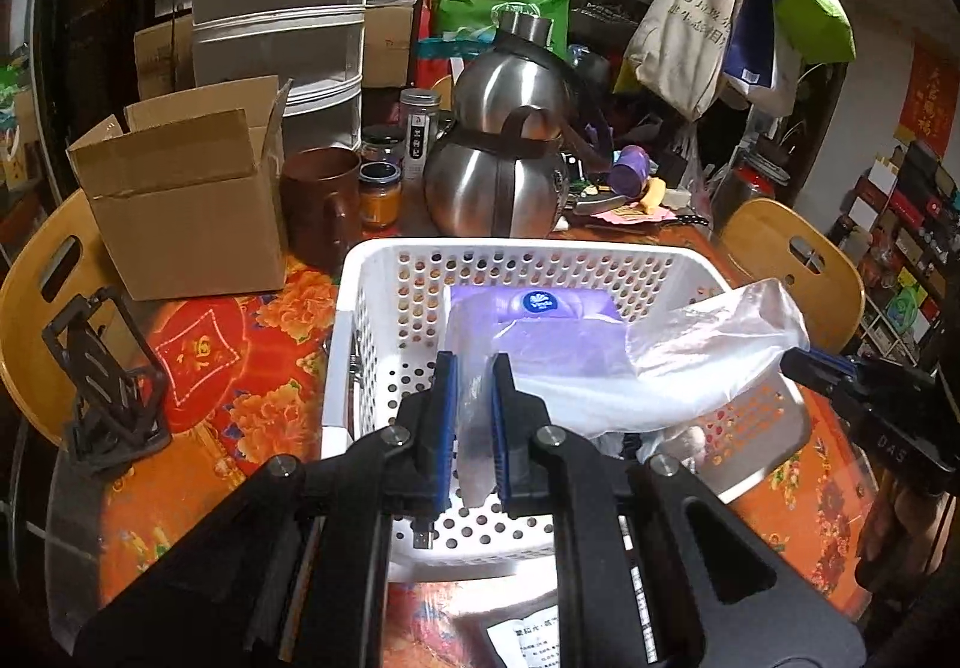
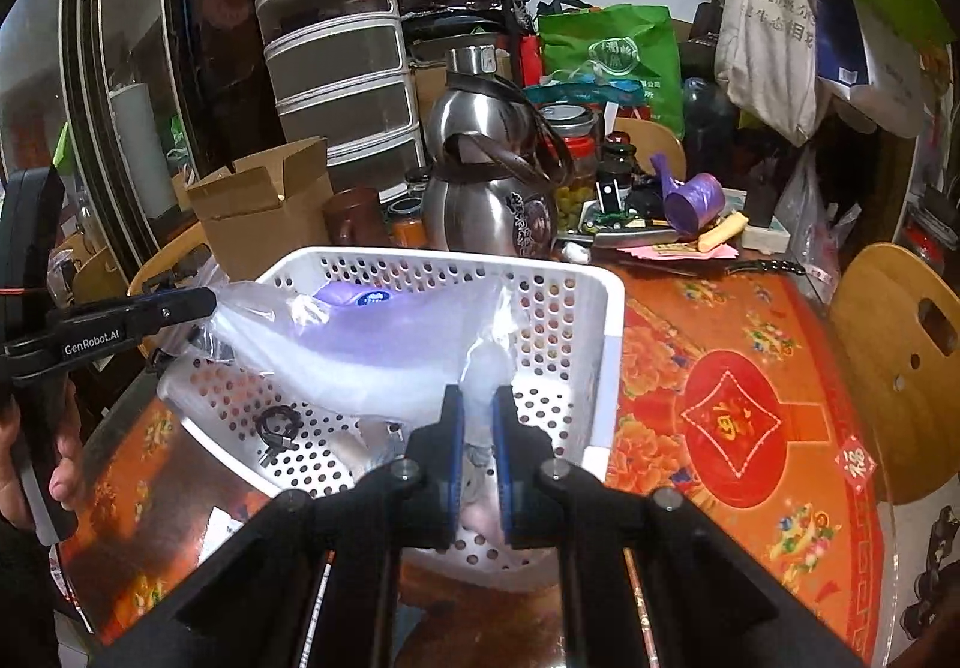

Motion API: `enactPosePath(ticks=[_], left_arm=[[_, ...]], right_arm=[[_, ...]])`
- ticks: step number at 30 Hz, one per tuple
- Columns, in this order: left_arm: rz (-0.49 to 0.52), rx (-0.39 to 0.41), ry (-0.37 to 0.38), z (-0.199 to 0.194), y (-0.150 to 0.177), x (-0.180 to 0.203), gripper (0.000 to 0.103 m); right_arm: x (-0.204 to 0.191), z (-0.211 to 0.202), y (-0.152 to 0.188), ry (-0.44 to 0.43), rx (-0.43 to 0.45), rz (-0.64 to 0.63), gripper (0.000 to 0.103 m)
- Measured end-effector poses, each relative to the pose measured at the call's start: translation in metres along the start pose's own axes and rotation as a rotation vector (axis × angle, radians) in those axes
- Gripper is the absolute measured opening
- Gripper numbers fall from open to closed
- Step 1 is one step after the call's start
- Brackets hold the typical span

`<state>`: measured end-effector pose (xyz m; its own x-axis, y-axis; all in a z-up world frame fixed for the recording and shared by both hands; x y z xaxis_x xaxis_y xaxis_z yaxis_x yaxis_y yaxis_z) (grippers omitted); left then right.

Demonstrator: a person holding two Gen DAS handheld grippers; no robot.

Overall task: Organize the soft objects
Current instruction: 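Carry the plastic bag into the white basket and open both tools, then return both tools to the table and grasp the paper-insert bag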

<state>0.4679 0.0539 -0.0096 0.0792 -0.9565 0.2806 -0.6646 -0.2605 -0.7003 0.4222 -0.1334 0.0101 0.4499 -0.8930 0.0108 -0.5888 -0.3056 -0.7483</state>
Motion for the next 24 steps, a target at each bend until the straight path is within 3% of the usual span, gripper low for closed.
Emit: enactPosePath(ticks=[2,4,6,7,11,24], left_arm=[[0.005,0.003,-0.013,0.002,0.002,-0.002,0.012],[0.006,-0.001,-0.024,0.005,0.004,-0.003,0.027],[0.004,0.013,-0.031,0.002,0.006,-0.006,0.066],[-0.002,0.015,-0.022,0.001,0.007,-0.007,0.072],[0.014,0.055,-0.058,-0.006,0.009,-0.009,0.076],[0.011,0.016,-0.07,-0.013,0.032,-0.009,0.076]], right_arm=[[0.0,0.004,0.003,0.02,-0.012,-0.006,0.015],[0.0,0.009,0.01,0.031,-0.045,-0.012,0.032],[0.001,0.01,0.016,0.032,-0.05,-0.004,0.071],[0.004,0.009,0.018,0.048,-0.042,0.0,0.075],[0.006,0.007,0.022,0.039,-0.034,0.02,0.076],[0.005,-0.002,0.033,0.036,-0.036,0.026,0.076]])
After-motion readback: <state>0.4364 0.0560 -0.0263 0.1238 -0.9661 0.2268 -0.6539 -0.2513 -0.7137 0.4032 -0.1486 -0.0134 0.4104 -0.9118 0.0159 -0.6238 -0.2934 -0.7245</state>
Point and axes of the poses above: each gripper's, at about its wrist camera, not at the fingertips, and z roughly the way its jaws point, x to its right, y to its underside, the point moved 8 cm from there along z, roughly the way its jaws point, and after that the axes turned 9 degrees about -z, right-handed, at the moved point
